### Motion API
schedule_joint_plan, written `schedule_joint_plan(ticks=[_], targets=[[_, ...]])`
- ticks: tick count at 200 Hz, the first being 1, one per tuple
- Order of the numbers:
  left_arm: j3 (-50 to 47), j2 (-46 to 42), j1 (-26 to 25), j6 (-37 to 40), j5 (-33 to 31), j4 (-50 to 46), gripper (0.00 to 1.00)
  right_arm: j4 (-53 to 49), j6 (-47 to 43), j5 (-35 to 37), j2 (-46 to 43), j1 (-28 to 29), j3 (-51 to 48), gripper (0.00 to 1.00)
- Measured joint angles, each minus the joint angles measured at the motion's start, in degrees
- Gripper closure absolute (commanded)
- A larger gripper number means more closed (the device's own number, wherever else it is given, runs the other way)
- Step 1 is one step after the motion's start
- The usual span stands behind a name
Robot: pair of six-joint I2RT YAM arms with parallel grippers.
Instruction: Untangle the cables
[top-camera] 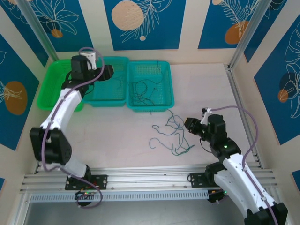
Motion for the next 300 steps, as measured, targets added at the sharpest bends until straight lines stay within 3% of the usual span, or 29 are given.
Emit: schedule_joint_plan(ticks=[22,43,73,97,144,150,160,172,231,279,300], targets=[[-6.86,-11.06,-2.86,-2.49,4.26,3.17,0.19,-0.70,-1.11,-0.17,7.56,1.88,2.49,0.74],[-10.64,-19.65,-10.64,-1.14,6.75,3.28,0.18,-1.66,-2.21,-0.20,17.00,3.17,6.54,0.73],[-16.74,-29.38,-22.14,5.03,11.39,0.42,0.18,-3.98,-1.51,2.67,30.27,3.58,13.53,0.69],[-19.76,-34.10,-26.51,13.14,12.66,-6.71,0.17,-5.62,-0.83,6.40,38.29,3.52,16.90,0.64],[-24.50,-40.50,-27.28,28.00,9.11,-18.14,0.17,-7.06,1.77,8.63,46.38,-0.37,18.29,0.62],[-25.44,-40.81,-27.28,29.07,8.74,-18.25,0.17,-7.02,2.10,8.57,46.90,-0.39,18.32,0.59],[-27.30,-41.05,-27.28,30.40,8.28,-18.14,0.17,-6.82,2.95,7.93,47.76,-0.13,18.32,0.46],[-29.31,-40.89,-27.28,31.41,8.22,-17.79,0.17,-6.60,3.32,7.58,48.52,0.09,18.32,0.44],[-34.45,-42.23,-27.28,33.88,8.24,-15.34,0.16,-6.32,4.31,6.47,51.08,-0.26,18.49,0.48],[-36.63,-44.81,-27.28,33.97,8.24,-13.64,0.16,-6.12,5.49,7.43,40.98,0.09,18.32,0.47],[-36.76,-44.78,-27.28,34.51,8.24,-13.40,0.16,-7.32,5.68,9.88,40.96,0.04,18.99,0.49]])
